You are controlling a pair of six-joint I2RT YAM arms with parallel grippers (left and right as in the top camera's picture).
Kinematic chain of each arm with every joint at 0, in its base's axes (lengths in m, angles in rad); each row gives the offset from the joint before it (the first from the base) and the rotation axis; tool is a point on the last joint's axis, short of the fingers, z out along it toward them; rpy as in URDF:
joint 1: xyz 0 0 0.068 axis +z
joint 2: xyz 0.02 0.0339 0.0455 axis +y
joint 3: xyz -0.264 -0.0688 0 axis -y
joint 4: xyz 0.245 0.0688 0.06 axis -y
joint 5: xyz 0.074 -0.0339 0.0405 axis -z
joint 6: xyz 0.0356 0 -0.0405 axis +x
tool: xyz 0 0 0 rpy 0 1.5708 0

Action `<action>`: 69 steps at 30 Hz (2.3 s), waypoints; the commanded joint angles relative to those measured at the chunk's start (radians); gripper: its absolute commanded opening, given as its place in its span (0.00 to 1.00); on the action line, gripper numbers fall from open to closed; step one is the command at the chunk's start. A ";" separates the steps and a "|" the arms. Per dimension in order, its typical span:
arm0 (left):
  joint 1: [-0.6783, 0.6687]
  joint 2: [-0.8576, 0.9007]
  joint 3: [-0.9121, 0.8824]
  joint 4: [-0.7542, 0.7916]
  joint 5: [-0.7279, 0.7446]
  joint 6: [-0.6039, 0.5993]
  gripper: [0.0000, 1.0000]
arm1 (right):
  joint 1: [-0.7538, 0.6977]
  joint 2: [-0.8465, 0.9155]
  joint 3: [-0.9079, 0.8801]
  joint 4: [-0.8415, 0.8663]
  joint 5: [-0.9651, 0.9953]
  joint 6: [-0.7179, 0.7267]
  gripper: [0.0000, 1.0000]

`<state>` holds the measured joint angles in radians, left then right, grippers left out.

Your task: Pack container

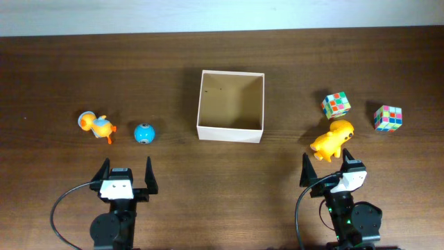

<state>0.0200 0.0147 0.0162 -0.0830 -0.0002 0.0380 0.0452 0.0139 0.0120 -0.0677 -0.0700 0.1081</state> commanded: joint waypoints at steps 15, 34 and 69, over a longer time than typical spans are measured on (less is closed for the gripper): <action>-0.004 -0.010 -0.008 0.000 -0.003 0.016 0.99 | -0.007 -0.011 -0.006 0.006 0.088 0.000 0.99; -0.004 -0.010 -0.008 0.000 -0.003 0.016 0.99 | -0.007 0.259 0.576 -0.342 -0.054 -0.001 0.99; -0.004 -0.010 -0.008 0.000 -0.003 0.016 0.99 | -0.191 1.932 1.828 -1.123 -0.122 0.612 0.99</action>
<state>0.0200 0.0147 0.0158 -0.0826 -0.0006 0.0383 -0.1333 1.9198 1.8233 -1.1866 -0.2005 0.5705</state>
